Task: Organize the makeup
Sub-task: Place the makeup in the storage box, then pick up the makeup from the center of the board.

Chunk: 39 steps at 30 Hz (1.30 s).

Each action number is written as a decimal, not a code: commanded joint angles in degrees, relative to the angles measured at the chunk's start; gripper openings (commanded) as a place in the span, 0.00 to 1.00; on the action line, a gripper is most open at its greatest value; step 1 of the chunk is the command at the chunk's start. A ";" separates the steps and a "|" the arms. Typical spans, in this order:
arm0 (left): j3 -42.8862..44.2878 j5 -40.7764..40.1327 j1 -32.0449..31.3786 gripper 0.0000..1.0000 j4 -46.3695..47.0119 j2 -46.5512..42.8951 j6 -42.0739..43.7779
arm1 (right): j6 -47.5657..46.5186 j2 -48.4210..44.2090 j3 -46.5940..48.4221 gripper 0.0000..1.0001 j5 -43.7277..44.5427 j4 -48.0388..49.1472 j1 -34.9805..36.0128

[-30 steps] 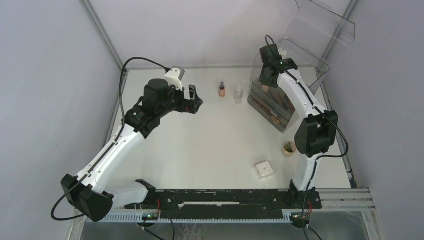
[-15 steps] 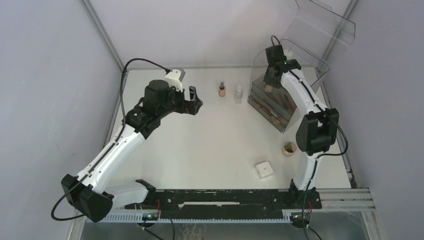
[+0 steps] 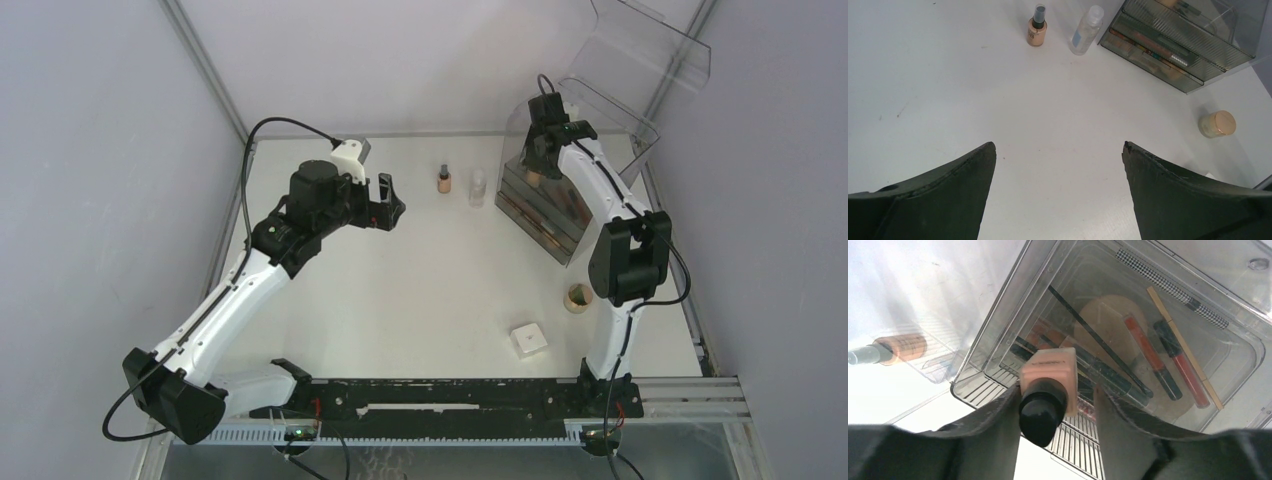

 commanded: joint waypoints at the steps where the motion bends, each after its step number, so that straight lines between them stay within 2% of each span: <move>1: -0.53 0.88 0.38 1.00 1.99 -0.81 -0.35 | -1.41 -2.45 2.36 0.63 -0.54 2.15 -0.38; 8: 0.24 0.86 0.38 1.00 1.99 -0.04 -0.55 | -3.62 -8.00 4.79 0.67 -4.18 0.85 0.17; 13: 1.05 0.74 0.38 1.00 1.95 3.42 -1.78 | -6.28 -15.58 2.58 0.71 -4.51 0.84 2.09; 16: 5.33 -0.79 0.38 1.00 -2.54 9.26 -2.29 | -8.37 -21.62 -5.24 0.71 -6.20 3.95 5.18; 18: 7.08 -2.94 0.45 1.00 -4.15 11.38 -3.27 | -9.10 -25.37 -12.21 0.71 -6.90 7.54 9.97; 21: 5.50 -5.89 1.25 1.00 -3.32 9.62 -5.17 | -9.28 -28.26 -20.96 0.72 -5.47 13.24 17.15; 23: 3.51 -6.53 4.30 1.00 -3.30 7.65 -6.95 | -8.48 -26.53 -22.28 0.73 -5.48 15.13 20.44; 30: -5.96 -5.12 13.55 1.00 -3.93 -2.26 -10.38 | -10.41 -9.20 -6.87 0.74 -5.81 14.44 23.35; 36: -9.69 -7.25 14.83 1.00 -6.54 -7.30 -9.76 | -11.41 11.69 15.42 0.76 -4.23 7.31 21.02; 39: -10.22 -7.73 15.34 1.00 -7.16 -8.14 -9.45 | -10.02 21.45 29.65 0.78 -5.19 2.32 19.11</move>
